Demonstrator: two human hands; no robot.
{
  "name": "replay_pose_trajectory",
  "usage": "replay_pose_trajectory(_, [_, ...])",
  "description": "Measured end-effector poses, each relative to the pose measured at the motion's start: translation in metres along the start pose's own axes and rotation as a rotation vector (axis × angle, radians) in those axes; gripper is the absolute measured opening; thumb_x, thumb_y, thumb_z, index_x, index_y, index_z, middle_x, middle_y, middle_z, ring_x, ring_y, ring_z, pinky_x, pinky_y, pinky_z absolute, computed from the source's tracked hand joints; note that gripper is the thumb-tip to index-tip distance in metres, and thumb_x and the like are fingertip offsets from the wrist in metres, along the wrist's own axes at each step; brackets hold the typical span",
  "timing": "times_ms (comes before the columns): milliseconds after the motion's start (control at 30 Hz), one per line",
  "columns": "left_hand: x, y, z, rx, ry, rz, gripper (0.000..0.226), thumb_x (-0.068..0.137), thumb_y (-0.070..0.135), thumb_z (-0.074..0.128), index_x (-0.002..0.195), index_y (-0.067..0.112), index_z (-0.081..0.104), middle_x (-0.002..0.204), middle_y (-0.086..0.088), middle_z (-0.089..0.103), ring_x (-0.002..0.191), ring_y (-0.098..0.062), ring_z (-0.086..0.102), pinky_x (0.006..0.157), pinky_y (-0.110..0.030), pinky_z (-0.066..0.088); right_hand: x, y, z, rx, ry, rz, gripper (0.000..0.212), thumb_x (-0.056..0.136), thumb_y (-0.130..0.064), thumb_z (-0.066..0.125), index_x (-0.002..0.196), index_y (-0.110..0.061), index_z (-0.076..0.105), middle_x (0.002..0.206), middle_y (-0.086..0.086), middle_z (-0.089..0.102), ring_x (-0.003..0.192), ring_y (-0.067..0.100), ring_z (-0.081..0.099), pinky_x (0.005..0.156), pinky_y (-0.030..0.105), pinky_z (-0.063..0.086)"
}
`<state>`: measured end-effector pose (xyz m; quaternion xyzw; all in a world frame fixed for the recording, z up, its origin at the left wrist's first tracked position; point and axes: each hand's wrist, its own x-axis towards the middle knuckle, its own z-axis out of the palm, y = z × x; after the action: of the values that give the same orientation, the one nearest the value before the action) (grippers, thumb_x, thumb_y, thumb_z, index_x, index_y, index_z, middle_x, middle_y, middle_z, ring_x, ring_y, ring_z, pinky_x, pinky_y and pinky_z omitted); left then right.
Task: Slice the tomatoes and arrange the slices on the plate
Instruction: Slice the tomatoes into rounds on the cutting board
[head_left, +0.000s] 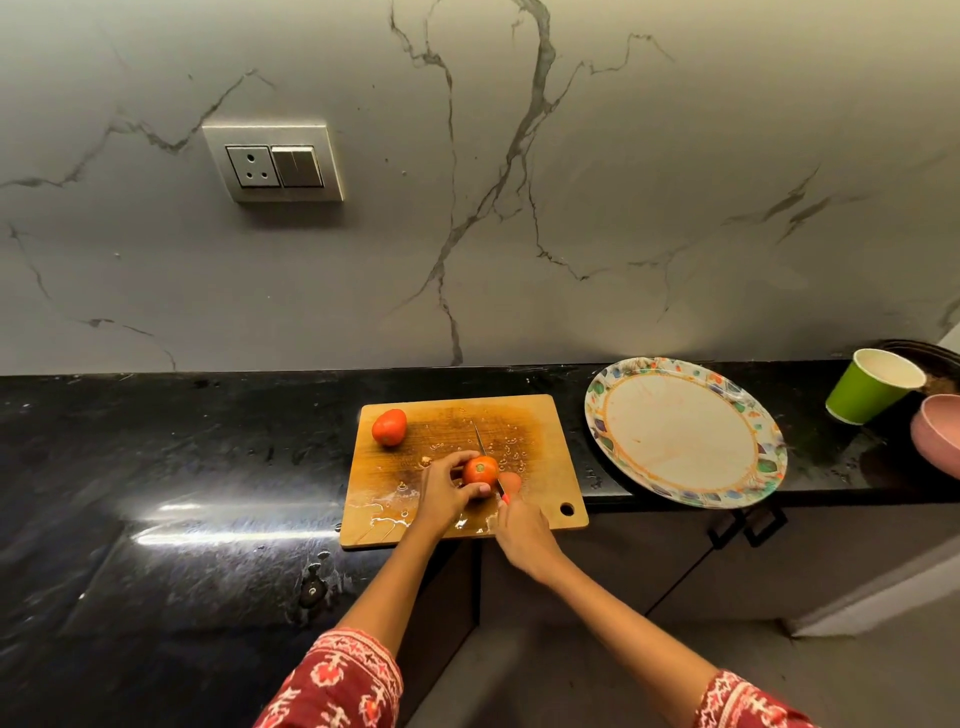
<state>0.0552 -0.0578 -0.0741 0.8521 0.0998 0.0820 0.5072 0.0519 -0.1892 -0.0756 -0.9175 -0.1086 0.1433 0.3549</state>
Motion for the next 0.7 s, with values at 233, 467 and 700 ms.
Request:
replay_pose_trajectory(233, [0.0,0.001,0.0,-0.006,-0.009,-0.022,0.049,0.069,0.005,0.077,0.115,0.008,0.061,0.12,-0.009,0.059,0.108,-0.02,0.055,0.084,-0.025,0.046,0.006,-0.011,-0.003,-0.007,-0.003,0.053,0.03,0.1,-0.022,0.032,0.127,-0.01,0.037,0.115,0.018,0.057,0.103,0.035,0.058,0.08,0.036,0.044])
replay_pose_trajectory(467, [0.002,0.001,-0.001,-0.005,-0.018,-0.027,0.05,0.069,0.005,0.077,0.116,0.009,0.061,0.123,-0.009,0.057,0.109,-0.018,0.052,0.085,-0.026,0.045,-0.009,0.003,0.0,-0.086,-0.049,0.072,0.027,0.097,-0.014,0.034,0.118,-0.006,0.05,0.117,0.017,0.057,0.11,0.036,0.055,0.087,0.04,0.045])
replay_pose_trajectory(700, [-0.001,0.003,-0.002,-0.009,-0.014,-0.016,0.05,0.07,0.005,0.076,0.116,0.007,0.06,0.122,-0.009,0.057,0.108,-0.017,0.053,0.082,-0.02,0.044,-0.001,-0.009,-0.002,-0.112,-0.077,0.112,0.028,0.097,-0.018,0.038,0.121,-0.006,0.046,0.12,0.018,0.056,0.111,0.037,0.055,0.087,0.039,0.045])
